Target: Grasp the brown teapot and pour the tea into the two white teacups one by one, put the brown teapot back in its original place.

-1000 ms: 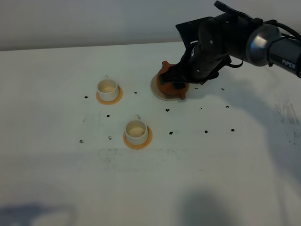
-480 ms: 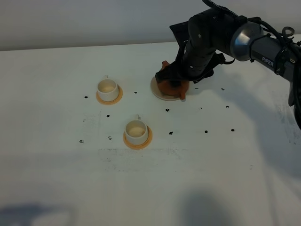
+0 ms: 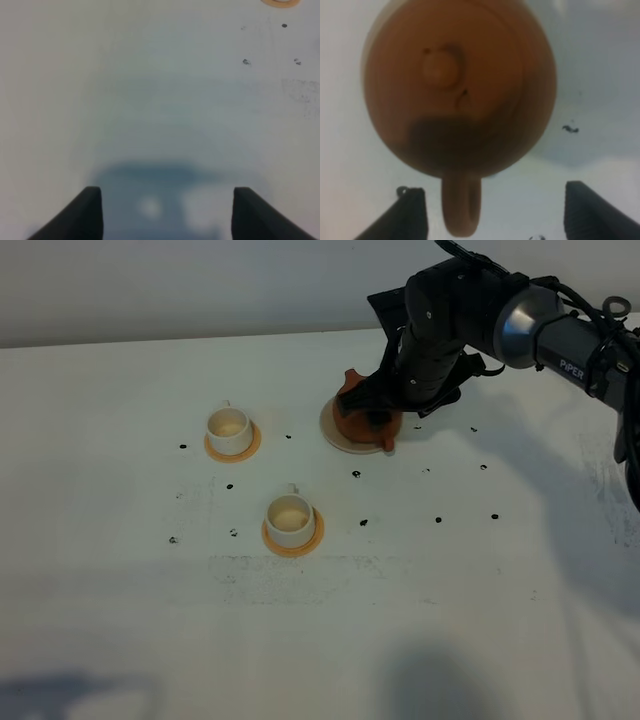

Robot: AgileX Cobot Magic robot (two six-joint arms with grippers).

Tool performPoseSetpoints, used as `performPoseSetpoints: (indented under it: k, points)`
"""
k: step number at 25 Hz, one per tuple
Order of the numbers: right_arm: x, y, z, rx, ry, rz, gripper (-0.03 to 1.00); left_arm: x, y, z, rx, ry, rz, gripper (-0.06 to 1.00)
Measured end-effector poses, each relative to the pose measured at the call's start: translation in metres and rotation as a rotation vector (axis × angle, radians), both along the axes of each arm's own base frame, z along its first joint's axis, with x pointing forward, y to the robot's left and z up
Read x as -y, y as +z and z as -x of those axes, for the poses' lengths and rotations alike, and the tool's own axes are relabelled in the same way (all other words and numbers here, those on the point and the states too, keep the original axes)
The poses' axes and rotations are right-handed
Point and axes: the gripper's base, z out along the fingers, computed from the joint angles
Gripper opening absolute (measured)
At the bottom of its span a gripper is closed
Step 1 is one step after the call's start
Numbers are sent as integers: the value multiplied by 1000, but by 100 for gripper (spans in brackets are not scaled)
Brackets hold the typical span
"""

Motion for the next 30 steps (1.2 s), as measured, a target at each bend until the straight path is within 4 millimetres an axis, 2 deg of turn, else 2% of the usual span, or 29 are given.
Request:
performPoseSetpoints:
  k: [6,30]
  points:
    - [0,-14,-2,-13,4,15,58,0,0,0,0,0,0,55]
    - [-1,-11,-4,-1,7,15,58,0,0,0,0,3,5,55]
